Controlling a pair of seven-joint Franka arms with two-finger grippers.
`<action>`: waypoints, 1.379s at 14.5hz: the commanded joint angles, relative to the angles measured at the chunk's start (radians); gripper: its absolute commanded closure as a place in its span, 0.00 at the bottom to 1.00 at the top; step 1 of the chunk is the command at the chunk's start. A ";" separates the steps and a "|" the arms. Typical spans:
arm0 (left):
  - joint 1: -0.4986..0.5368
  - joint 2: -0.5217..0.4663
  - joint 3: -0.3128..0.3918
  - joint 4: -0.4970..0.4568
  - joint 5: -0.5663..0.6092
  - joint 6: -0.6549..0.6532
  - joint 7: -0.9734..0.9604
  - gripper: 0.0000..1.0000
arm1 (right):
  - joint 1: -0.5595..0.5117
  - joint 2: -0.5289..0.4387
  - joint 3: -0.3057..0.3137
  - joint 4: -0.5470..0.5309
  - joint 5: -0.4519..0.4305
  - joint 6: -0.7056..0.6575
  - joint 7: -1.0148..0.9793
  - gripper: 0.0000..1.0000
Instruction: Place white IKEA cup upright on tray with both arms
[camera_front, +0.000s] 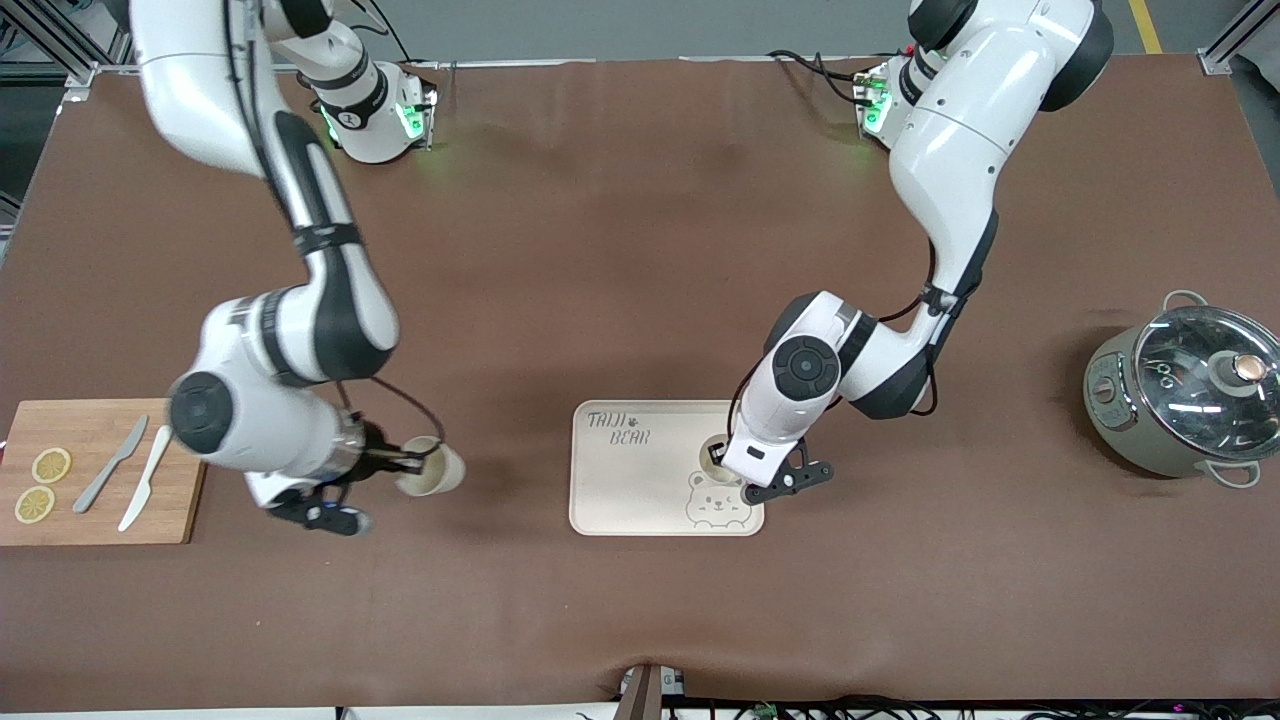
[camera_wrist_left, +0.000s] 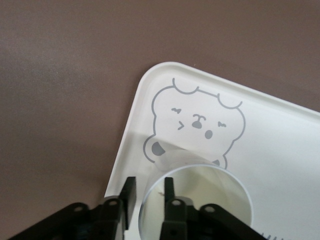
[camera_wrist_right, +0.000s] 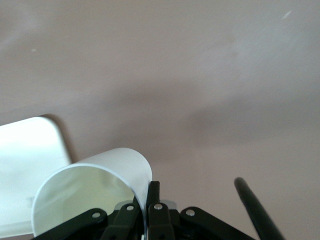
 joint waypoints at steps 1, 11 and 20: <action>-0.016 -0.035 0.034 0.027 0.020 -0.039 -0.008 0.00 | 0.094 0.013 -0.012 0.040 0.011 0.005 0.215 1.00; 0.133 -0.115 0.013 0.137 -0.029 -0.294 0.212 0.00 | 0.297 0.090 -0.016 0.029 -0.133 0.247 0.609 1.00; 0.371 -0.236 0.016 0.105 -0.111 -0.449 0.752 0.00 | 0.378 0.177 -0.014 0.028 -0.247 0.379 0.808 1.00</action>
